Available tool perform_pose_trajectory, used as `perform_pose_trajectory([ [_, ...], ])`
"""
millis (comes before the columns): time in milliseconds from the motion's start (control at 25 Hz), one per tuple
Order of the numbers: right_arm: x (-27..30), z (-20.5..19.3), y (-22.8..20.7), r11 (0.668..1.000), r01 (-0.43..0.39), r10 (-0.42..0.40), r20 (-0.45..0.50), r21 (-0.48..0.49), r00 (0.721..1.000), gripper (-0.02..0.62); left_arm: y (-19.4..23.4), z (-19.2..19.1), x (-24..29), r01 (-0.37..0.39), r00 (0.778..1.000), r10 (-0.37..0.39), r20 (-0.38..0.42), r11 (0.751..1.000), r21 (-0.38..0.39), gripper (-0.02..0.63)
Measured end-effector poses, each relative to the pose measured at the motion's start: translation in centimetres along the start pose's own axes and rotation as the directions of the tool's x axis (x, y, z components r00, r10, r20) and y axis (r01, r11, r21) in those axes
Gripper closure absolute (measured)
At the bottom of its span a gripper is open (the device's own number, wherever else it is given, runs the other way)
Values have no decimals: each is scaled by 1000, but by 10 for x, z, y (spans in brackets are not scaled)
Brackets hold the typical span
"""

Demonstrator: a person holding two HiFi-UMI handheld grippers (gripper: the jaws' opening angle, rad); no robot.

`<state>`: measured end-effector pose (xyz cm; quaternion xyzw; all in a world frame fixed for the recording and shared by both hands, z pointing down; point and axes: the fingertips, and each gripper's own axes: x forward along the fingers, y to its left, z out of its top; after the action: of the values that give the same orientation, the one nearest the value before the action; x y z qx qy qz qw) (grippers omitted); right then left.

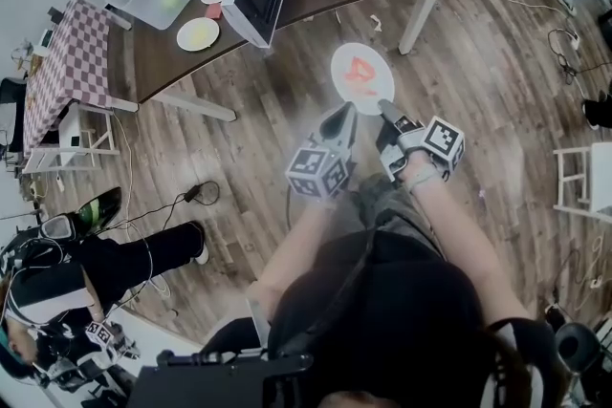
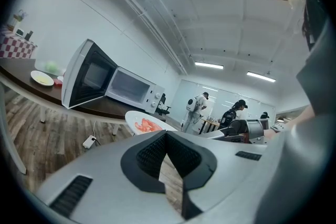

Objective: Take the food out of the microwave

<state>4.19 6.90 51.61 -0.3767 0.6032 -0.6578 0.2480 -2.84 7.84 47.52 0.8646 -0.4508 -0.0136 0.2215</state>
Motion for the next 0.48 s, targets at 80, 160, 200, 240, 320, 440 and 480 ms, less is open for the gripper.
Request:
perform_pose_trajectory([
  [80, -5, -2, -3, 1000, 4, -4, -1, -1, 1000, 568, -3, -5, -1, 2, 1000, -2, -7, 1000, -7, 604],
  [160, -9, -2, -7, 1000, 10, -10, -1, 1, 1000, 568, -5, -9, -2, 3, 1000, -3, -10, 1000, -13, 606],
  [200, -10, -3, -8, 1000, 14, -14, 1, 3, 1000, 568, -5, -11, -2, 4, 1000, -4, -11, 1000, -14, 606],
  [240, -11, -3, -9, 1000, 16, -16, 3, 5, 1000, 568, -6, -13, -3, 5, 1000, -5, -13, 1000, -15, 606],
  [320, -14, -4, -11, 1000, 15, -16, 6, 6, 1000, 568, -7, -17, -4, 9, 1000, -10, -19, 1000, -17, 604],
  [440, -17, -3, -12, 1000, 11, -12, 8, 3, 1000, 569, -9, -19, -2, 14, 1000, -14, -28, 1000, -19, 606],
  [480, -17, -2, -12, 1000, 12, -12, 10, 5, 1000, 569, -10, -18, -1, 15, 999, -15, -29, 1000, -20, 606],
])
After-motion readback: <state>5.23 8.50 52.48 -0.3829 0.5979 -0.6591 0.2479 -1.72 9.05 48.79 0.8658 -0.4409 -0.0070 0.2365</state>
